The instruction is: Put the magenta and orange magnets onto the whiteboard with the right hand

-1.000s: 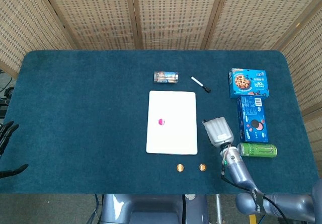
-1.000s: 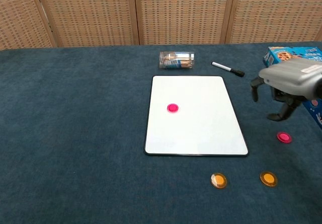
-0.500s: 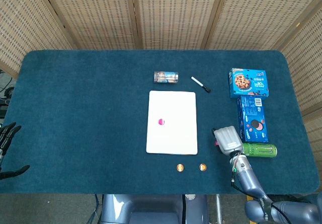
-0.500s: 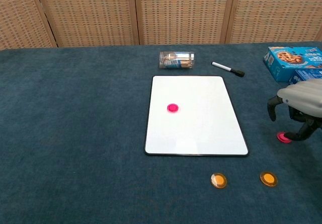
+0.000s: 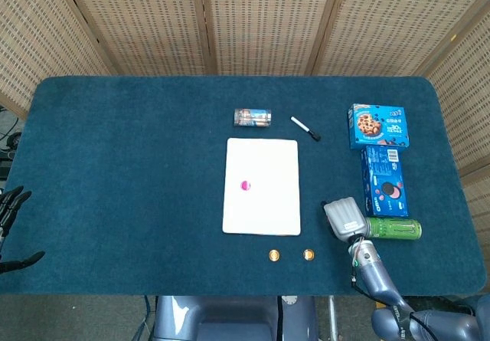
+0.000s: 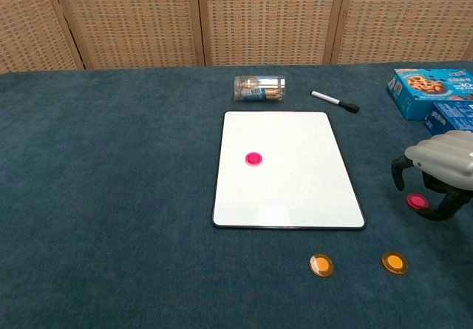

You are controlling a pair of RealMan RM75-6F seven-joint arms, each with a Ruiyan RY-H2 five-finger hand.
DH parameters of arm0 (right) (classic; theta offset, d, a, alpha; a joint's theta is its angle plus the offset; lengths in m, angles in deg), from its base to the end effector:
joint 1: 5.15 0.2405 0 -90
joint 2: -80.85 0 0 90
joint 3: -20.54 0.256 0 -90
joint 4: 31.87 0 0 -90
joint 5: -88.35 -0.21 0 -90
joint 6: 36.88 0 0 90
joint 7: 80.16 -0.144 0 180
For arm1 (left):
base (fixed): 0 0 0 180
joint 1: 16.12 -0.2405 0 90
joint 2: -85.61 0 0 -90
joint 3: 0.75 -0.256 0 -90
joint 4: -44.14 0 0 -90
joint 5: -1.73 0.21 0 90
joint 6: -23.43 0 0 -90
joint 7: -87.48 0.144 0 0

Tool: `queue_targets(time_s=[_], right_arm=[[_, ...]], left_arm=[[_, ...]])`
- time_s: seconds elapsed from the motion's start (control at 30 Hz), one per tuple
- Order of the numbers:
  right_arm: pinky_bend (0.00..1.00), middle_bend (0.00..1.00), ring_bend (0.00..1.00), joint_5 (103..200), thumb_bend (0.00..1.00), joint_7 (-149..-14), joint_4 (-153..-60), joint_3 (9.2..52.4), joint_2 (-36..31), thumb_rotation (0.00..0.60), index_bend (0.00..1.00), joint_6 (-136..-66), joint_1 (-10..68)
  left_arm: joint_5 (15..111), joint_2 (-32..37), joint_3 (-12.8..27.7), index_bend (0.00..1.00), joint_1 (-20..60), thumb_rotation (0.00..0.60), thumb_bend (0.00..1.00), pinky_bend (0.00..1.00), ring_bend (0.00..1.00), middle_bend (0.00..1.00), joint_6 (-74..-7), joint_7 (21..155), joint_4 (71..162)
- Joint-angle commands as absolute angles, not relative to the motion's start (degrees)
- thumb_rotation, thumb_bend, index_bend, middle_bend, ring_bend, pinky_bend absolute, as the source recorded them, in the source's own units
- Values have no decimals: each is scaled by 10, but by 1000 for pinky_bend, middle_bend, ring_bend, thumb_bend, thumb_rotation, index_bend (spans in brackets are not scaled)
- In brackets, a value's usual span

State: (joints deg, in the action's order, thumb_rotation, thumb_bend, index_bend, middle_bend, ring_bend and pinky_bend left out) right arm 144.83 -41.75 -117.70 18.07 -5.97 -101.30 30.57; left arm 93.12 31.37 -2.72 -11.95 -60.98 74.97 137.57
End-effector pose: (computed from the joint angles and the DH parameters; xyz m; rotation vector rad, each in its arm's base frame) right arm -0.2373 -0.2897 -0.0105 1.8597 -0.7626 0.4763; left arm -0.3167 0.1590 0.1951 -1.4708 -1.0065 -0.9163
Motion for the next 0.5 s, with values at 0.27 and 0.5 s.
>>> queue_targets(time_s=[0.27, 0.5], right_arm=[[1000, 991, 1000, 1454, 350, -418, -1161, 190, -66, 600, 400, -998, 298], [1000, 991, 1000, 1459, 350, -424, -1143, 194, -71, 600, 436, -987, 291]], left_arm=[[930, 314, -27, 0, -118, 600, 0, 0, 0, 0, -607, 750, 1376], [928, 313, -27, 0, -118, 600, 0, 0, 0, 0, -605, 753, 1377]])
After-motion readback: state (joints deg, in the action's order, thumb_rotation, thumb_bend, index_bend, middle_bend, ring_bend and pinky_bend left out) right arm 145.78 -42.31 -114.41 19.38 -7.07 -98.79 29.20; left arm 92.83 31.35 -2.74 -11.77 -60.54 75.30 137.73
